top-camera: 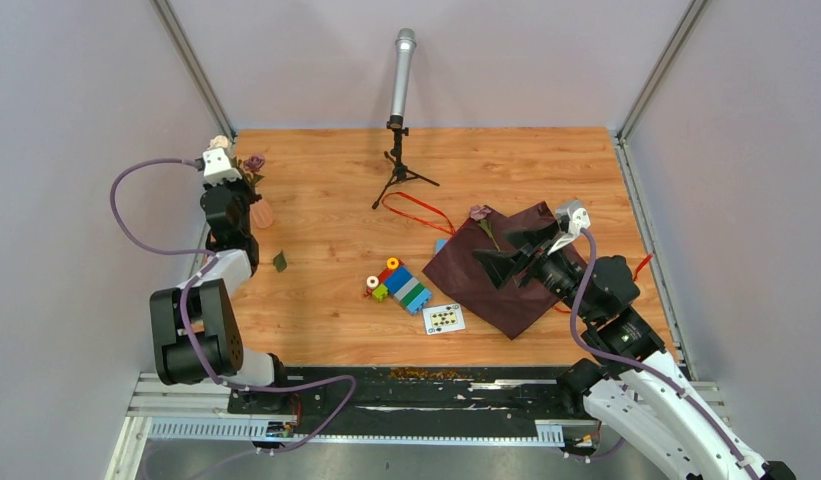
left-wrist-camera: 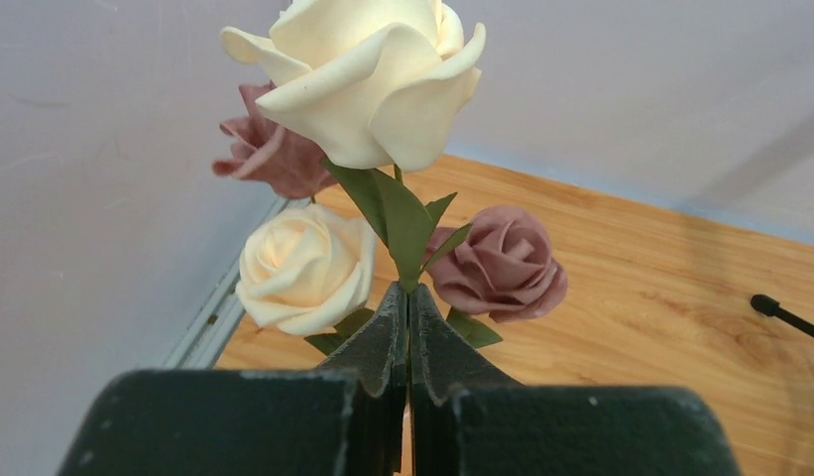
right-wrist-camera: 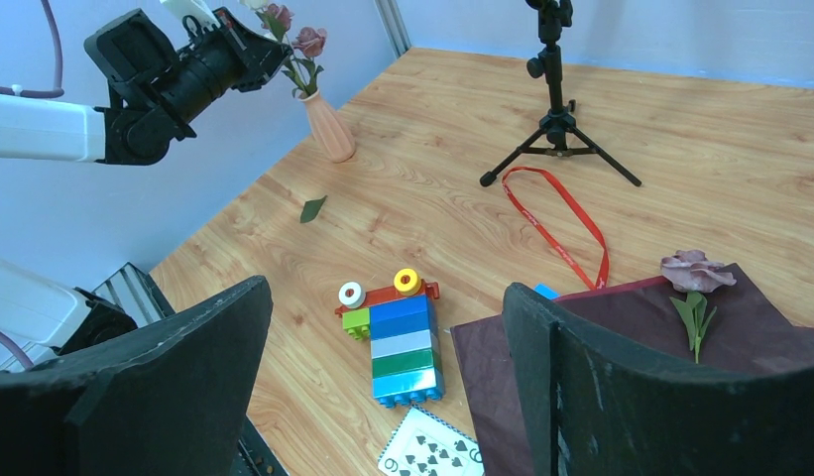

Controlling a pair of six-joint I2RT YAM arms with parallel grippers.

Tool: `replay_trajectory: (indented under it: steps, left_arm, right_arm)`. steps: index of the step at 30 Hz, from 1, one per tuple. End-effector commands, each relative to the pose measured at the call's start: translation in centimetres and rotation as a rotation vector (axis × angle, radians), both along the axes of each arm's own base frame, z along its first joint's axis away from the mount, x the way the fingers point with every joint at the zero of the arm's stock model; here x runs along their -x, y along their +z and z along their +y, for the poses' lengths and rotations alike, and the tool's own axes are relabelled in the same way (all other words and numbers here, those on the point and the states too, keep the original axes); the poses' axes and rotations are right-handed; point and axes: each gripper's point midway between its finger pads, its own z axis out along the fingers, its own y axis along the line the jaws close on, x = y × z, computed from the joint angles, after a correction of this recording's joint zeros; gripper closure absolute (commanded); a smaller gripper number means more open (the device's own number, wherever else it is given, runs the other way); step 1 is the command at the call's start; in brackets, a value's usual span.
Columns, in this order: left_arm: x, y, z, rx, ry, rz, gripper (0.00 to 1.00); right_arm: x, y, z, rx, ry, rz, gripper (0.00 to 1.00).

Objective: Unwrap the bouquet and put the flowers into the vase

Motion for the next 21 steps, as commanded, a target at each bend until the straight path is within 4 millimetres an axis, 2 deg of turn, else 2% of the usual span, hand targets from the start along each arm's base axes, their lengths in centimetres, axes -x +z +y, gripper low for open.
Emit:
replay_trajectory:
  steps: [1, 5, 11, 21]
  left_arm:
    - [-0.1, 0.6, 0.5, 0.004, 0.022, -0.049, 1.0]
    - [-0.1, -0.5, 0.6, 0.003, 0.026, -0.022, 1.0]
    - [-0.1, -1.2, 0.9, -0.017, 0.038, 0.008, 0.93]
    - [-0.1, -1.2, 1.0, -0.014, 0.041, 0.024, 0.75]
  right_arm:
    - [0.2, 0.9, 0.1, -0.028, 0.006, -0.028, 0.13]
    - [0.1, 0.7, 0.1, -0.025, 0.005, -0.023, 0.13]
    - [0.1, 0.6, 0.1, -0.023, 0.005, -0.019, 0.13]
    - [0.2, 0.5, 0.1, -0.02, 0.006, -0.019, 0.13]
